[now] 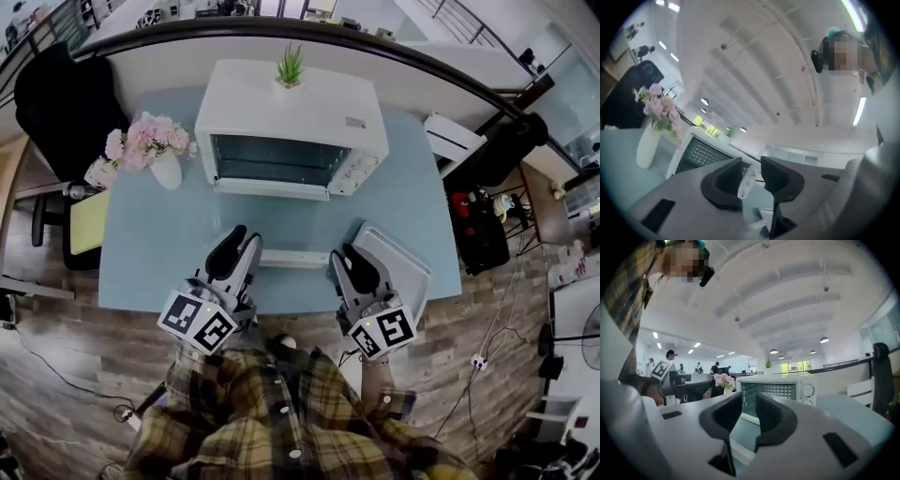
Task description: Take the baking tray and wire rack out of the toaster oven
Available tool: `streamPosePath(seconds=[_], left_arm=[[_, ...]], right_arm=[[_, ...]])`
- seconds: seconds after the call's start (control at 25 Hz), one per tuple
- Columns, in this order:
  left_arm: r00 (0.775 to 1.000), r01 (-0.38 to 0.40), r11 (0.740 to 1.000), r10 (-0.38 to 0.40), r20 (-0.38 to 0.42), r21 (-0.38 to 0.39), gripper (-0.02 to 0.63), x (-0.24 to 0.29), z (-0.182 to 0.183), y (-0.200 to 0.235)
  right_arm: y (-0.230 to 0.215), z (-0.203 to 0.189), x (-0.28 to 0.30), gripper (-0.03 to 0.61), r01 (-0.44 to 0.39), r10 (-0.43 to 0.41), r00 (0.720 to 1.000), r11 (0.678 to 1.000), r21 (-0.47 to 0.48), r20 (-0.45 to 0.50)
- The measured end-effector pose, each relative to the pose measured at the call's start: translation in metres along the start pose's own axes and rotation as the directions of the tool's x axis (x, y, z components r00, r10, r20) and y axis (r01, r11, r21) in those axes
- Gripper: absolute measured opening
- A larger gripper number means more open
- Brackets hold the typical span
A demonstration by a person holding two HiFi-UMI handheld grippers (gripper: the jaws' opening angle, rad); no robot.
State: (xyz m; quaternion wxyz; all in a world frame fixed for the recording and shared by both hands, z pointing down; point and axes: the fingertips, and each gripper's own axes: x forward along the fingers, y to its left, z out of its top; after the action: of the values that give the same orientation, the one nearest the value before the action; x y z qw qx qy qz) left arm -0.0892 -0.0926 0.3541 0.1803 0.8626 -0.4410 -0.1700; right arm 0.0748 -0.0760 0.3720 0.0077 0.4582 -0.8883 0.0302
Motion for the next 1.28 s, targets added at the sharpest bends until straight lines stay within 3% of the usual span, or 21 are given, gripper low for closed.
streamPosePath(seconds=[0.16, 0.4, 0.56, 0.84, 1.28], left_arm=[[0.999, -0.009, 0.99, 0.014, -0.036, 0.142, 0.075, -0.006, 0.017, 0.019], [0.994, -0.014, 0.973, 0.039, -0.107, 0.228, 0.025, -0.019, 0.017, 0.04], [0.989, -0.025, 0.975, 0.057, -0.14, 0.222, -0.008, -0.026, 0.012, 0.05], [0.976, -0.025, 0.978, 0.069, -0.205, 0.207, -0.009, -0.031, -0.002, 0.056], [0.975, -0.027, 0.979, 0.071, -0.213, 0.2, -0.009, -0.033, -0.005, 0.055]], right_arm=[[0.02, 0.001, 0.029, 0.094, -0.023, 0.02, 0.999, 0.995, -0.093, -0.031], [0.03, 0.003, 0.043, 0.056, 0.026, -0.028, 0.999, 0.995, -0.094, -0.016], [0.036, -0.004, 0.044, 0.037, 0.053, -0.054, 0.998, 0.997, -0.061, -0.022], [0.034, -0.015, 0.04, 0.004, 0.096, -0.096, 0.995, 0.995, -0.006, -0.03], [0.028, -0.017, 0.036, 0.003, 0.114, -0.113, 0.993, 0.993, 0.021, -0.026]])
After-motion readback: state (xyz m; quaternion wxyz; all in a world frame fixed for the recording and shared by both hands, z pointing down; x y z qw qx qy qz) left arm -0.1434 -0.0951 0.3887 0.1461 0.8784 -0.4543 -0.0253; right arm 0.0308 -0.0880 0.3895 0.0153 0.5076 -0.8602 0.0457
